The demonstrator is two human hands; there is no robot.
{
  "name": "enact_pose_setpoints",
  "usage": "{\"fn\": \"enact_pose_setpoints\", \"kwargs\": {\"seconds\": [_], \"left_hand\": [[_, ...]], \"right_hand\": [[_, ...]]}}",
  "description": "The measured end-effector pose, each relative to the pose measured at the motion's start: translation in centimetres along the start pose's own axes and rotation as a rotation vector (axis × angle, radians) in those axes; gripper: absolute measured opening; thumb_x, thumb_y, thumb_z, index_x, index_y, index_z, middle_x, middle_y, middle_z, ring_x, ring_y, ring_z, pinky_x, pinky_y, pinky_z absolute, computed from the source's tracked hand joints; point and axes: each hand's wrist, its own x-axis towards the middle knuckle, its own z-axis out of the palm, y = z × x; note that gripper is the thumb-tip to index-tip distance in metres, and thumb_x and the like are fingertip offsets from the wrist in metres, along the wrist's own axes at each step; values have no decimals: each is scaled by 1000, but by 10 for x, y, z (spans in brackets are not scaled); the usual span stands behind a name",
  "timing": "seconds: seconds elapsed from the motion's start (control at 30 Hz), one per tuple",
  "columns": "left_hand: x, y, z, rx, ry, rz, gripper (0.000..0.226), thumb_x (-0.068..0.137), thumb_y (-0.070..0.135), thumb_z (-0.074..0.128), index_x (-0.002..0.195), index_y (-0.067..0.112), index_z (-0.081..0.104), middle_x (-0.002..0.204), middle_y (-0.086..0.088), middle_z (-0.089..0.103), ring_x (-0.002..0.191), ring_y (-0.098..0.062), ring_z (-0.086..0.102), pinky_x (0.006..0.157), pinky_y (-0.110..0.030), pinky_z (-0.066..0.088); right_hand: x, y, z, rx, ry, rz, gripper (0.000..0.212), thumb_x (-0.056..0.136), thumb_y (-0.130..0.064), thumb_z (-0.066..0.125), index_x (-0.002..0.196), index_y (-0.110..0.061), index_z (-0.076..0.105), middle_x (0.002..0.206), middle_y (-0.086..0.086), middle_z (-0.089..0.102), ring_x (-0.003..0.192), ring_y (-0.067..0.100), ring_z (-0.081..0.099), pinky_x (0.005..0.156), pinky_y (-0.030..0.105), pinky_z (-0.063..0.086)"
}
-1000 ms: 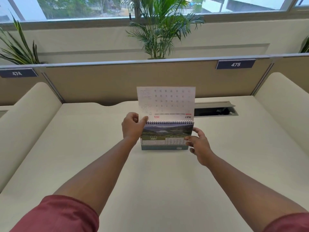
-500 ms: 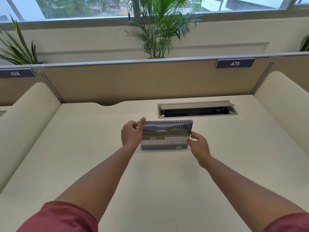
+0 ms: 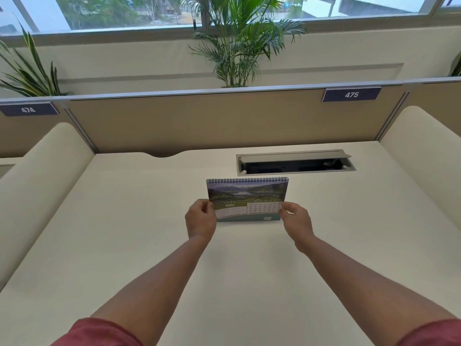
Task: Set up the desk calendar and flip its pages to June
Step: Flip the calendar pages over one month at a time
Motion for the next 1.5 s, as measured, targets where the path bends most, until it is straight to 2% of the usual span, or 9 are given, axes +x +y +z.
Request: {"fn": "enact_pose_setpoints", "kwargs": {"seconds": [0.13, 0.33, 0.5, 0.7, 0.8, 0.97, 1.2, 1.4, 1.5], "left_hand": [[3, 1, -3, -50, -41, -88, 27, 80, 27, 88, 81, 16, 63, 76, 0, 68, 70, -18, 62, 67, -38, 56], [10, 1, -5, -122, -40, -135, 26, 77, 22, 90, 79, 15, 65, 68, -1, 65, 69, -19, 63, 64, -36, 57], [8, 1, -6, -127, -50, -147, 25, 85, 21, 84, 90, 17, 60, 83, -8, 74, 83, -24, 73, 69, -43, 63], [5, 2, -7, -97, -49, -84, 18, 92, 23, 77, 82, 17, 63, 85, -5, 75, 80, -25, 72, 61, -35, 57], [1, 4, -8, -82, -16, -43, 17, 95, 24, 73, 82, 23, 63, 101, -6, 68, 93, -25, 66, 76, -42, 61], [0, 4, -11, -117, -103, -96, 28, 105, 29, 55, 85, 15, 69, 89, -5, 76, 85, -27, 74, 67, -44, 63], [-2, 10, -13, -115, -45, -60, 35, 107, 26, 49, 75, 17, 61, 91, -9, 68, 83, -32, 70, 71, -50, 59], [-1, 7, -11, -197, -125, -140, 35, 109, 30, 42, 86, 13, 62, 87, -10, 74, 73, -23, 70, 62, -36, 54], [2, 5, -13, -362, -184, -235, 40, 111, 31, 39, 87, 11, 64, 76, -7, 76, 60, -17, 74, 50, -26, 56]], "right_hand": [[0, 1, 1, 22, 0, 18, 23, 99, -25, 61, 121, -21, 66, 124, 2, 69, 113, 24, 62, 97, 43, 53], [-2, 1, -1, 46, 46, 20, 45, 98, -26, 67, 140, -17, 53, 126, -3, 56, 114, 22, 56, 94, 40, 49], [-1, 3, -2, 61, 30, 30, 23, 95, -26, 69, 116, -18, 61, 106, 1, 72, 101, 24, 68, 78, 37, 54], [-4, 2, -3, 76, 78, -23, 18, 89, -22, 77, 94, -16, 61, 92, 9, 72, 89, 28, 71, 78, 48, 62], [-8, -1, -4, 77, 134, -77, 20, 89, -23, 78, 99, -21, 61, 101, -3, 68, 89, 18, 69, 69, 34, 58], [-10, -4, -5, 109, 165, -116, 36, 86, -29, 82, 110, -18, 58, 113, 1, 58, 90, 12, 63, 59, 12, 46], [-7, 4, -5, 150, 62, -18, 40, 82, -40, 84, 106, -17, 61, 114, 5, 64, 102, 26, 65, 79, 35, 54], [-10, 0, -6, 297, -88, 23, 29, 92, -36, 75, 94, -7, 72, 86, 7, 81, 82, 27, 78, 62, 28, 59], [-7, -7, -10, 380, -187, 107, 27, 98, -29, 67, 96, -4, 74, 92, 17, 80, 81, 33, 77, 67, 39, 63]]}}
